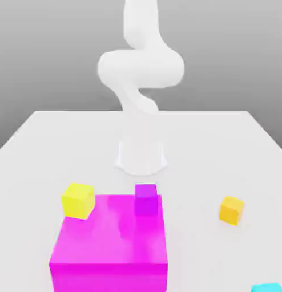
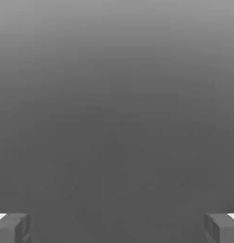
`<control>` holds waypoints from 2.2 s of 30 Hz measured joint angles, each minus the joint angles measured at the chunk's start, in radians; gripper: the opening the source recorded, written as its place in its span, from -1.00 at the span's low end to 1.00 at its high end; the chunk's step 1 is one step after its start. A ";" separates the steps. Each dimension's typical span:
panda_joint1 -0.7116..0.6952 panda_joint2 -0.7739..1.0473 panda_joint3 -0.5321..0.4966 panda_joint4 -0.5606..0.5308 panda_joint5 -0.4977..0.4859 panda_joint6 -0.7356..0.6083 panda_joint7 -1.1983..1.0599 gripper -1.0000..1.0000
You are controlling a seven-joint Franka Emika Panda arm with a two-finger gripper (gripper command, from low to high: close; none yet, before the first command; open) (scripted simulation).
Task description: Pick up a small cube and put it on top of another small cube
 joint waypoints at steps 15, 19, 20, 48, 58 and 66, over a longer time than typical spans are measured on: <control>0.294 0.561 0.212 -0.372 0.010 0.386 -0.189 0.00; 0.368 0.709 0.268 -0.468 -0.018 0.487 -0.215 0.00; 0.387 0.747 0.266 -0.475 -0.045 0.514 -0.201 0.00; 0.443 0.845 0.128 -0.266 -0.034 0.386 -0.214 -1.00; 0.374 1.011 0.053 0.095 -0.031 0.191 -0.212 -1.00; 0.340 1.202 0.006 0.280 -0.029 0.199 -0.210 1.00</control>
